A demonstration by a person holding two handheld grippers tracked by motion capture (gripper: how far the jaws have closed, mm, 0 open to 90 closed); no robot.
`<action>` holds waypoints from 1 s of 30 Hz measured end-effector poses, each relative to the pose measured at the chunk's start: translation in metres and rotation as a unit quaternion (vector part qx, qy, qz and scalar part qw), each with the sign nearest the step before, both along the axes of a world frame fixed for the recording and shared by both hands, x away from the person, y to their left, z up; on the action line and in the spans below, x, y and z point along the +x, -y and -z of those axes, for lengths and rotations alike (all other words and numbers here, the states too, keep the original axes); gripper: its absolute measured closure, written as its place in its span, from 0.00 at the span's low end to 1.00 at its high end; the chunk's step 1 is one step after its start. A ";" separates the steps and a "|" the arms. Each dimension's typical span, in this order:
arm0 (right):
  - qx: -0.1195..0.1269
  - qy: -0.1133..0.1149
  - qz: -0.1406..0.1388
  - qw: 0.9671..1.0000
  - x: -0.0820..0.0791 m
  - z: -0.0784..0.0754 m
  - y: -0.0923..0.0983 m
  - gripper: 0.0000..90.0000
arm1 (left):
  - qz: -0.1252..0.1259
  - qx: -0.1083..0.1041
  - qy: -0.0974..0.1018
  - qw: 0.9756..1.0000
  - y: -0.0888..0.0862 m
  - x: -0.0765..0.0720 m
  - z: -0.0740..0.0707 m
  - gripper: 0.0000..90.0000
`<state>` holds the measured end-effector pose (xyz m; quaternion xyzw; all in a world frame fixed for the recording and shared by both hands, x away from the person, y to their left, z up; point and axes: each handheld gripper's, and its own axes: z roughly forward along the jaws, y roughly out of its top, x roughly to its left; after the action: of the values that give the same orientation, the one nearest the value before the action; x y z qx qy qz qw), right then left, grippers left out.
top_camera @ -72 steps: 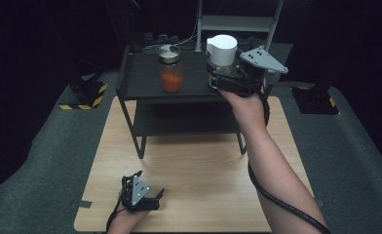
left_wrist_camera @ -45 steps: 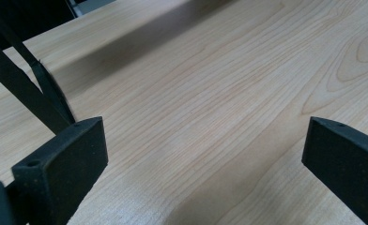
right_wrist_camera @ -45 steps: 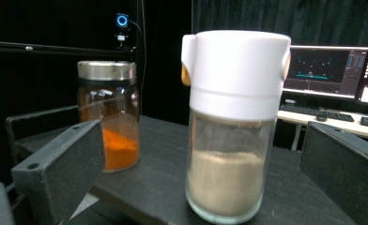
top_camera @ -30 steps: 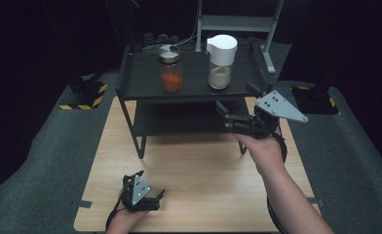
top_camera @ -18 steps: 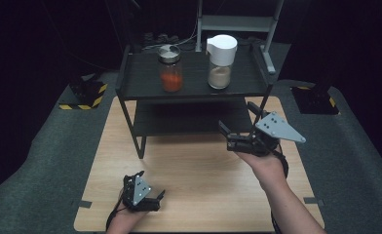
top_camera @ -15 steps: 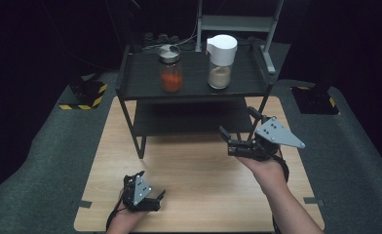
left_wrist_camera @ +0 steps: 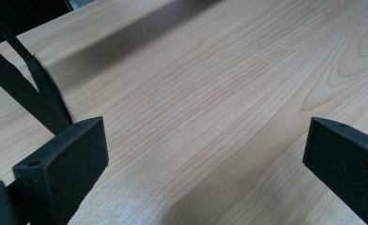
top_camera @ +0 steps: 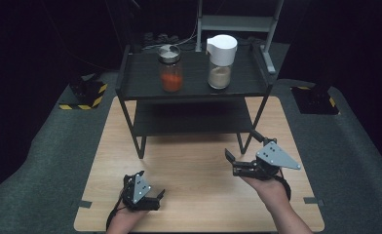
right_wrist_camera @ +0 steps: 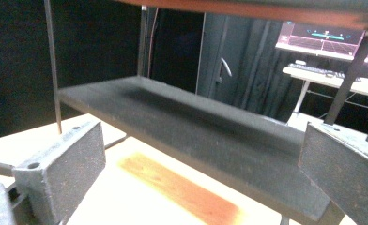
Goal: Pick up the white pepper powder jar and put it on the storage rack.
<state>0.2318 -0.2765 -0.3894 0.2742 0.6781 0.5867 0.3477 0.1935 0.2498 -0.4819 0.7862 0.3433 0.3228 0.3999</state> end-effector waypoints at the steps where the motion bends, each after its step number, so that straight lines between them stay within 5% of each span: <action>1: -0.002 -0.003 0.002 1.000 -0.001 0.003 0.001 0.00 | 0.000 0.000 0.000 1.000 0.000 0.000 0.000 0.01; 13: -0.011 -0.040 0.020 0.999 -0.004 0.040 0.008 0.00 | 0.008 0.005 0.003 1.000 0.000 0.000 0.000 0.01; 30: -0.062 -0.084 0.050 0.993 -0.006 0.089 0.009 0.01 | 0.013 0.003 0.012 1.000 -0.002 -0.003 0.002 0.01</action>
<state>0.2254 -0.2860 -0.4782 0.3336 0.7253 0.5004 0.3350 0.1908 0.2516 -0.4843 0.7878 0.3273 0.3283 0.4056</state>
